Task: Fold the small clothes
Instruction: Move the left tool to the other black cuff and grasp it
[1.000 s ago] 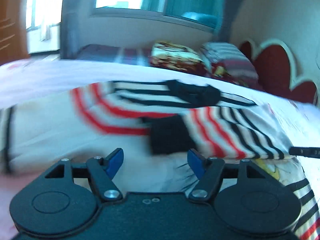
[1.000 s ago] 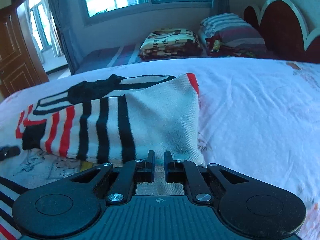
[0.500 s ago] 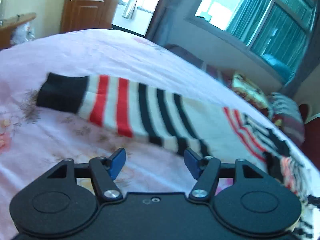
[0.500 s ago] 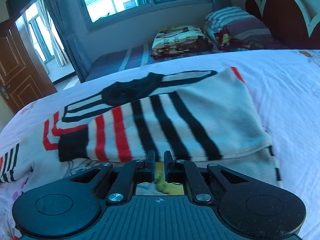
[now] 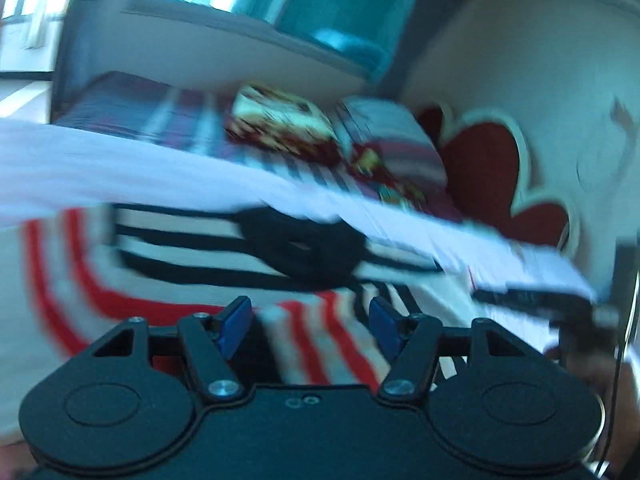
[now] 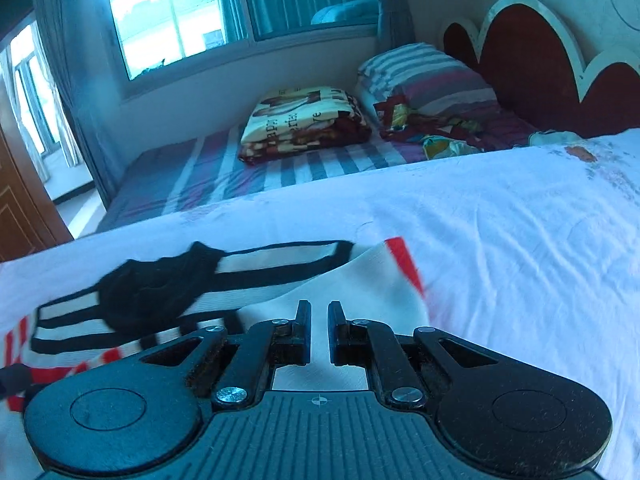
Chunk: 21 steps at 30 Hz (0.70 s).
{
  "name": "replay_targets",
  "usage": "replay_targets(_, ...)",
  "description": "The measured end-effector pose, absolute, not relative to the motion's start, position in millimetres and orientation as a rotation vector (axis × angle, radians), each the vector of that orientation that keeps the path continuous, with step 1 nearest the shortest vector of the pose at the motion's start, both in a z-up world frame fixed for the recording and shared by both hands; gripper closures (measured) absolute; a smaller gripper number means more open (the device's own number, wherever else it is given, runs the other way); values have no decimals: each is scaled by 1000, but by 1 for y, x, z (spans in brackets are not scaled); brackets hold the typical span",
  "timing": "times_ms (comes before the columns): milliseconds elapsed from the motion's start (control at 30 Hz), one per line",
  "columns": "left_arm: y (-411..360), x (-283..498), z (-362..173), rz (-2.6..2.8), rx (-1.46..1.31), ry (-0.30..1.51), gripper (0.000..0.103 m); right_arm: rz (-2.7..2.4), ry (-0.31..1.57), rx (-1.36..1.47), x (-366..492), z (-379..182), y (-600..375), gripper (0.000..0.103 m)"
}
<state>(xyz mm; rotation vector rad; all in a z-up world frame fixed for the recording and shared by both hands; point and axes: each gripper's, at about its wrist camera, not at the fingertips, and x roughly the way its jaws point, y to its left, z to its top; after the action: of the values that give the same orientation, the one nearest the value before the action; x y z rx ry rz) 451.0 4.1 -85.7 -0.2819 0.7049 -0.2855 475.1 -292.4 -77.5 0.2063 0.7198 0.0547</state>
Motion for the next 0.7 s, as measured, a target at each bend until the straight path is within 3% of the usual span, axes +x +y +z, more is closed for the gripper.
replay_targets(200,-29,457,-116,-117,-129,806,41,161,762,159,496,-100,-309,96)
replay_targets(433,-15,437,-117,-1,-20,786,37,144,740,128,522,-123,-340,96)
replay_targets(700,-24,443,-113,61,2,797,36,188,744,89,517,-108,-342,96)
